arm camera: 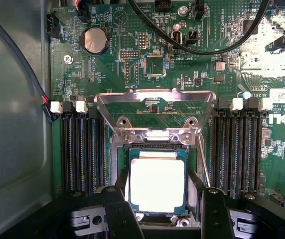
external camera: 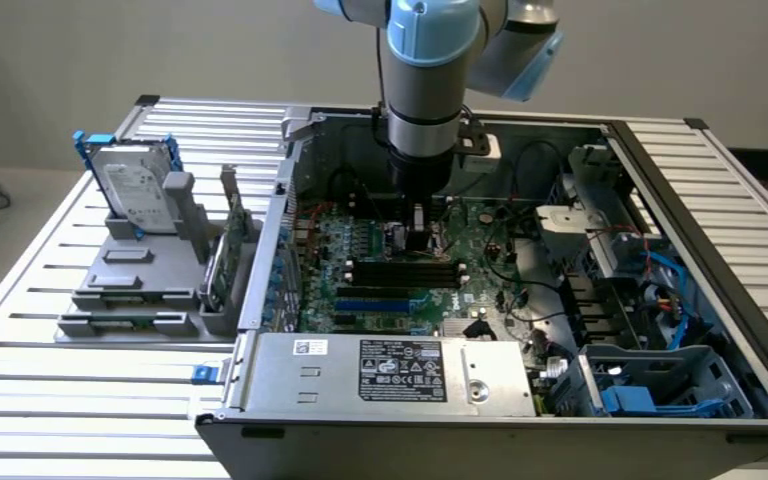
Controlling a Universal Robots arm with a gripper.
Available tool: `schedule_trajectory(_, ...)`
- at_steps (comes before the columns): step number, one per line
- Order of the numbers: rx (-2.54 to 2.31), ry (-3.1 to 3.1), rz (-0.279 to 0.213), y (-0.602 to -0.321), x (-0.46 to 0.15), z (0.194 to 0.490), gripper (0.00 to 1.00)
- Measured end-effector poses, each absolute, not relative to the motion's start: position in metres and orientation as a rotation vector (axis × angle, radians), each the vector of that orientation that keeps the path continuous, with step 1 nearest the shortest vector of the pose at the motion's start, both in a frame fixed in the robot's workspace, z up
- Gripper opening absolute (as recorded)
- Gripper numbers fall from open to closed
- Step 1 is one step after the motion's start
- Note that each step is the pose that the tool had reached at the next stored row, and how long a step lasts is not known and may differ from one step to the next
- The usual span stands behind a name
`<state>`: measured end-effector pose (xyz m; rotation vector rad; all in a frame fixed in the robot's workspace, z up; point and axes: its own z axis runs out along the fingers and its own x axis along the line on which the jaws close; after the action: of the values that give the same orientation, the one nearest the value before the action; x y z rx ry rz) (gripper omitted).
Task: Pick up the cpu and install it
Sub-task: 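Place the cpu into insertion slot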
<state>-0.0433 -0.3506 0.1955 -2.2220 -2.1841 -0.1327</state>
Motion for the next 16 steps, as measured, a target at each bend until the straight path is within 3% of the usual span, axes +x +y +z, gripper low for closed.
schedule_trajectory(7,-2.222,-2.184,-0.133,-0.3506,-0.0433,0.1955,0.55)
schedule_trajectory(9,-2.222,-2.184,-0.133,-0.3506,-0.0433,0.1955,0.56)
schedule_trajectory(10,-2.222,-2.184,-0.133,-0.3506,-0.0433,0.1955,0.62)
schedule_trajectory(16,-2.222,-2.184,-0.133,-0.3506,-0.0433,0.1955,0.62)
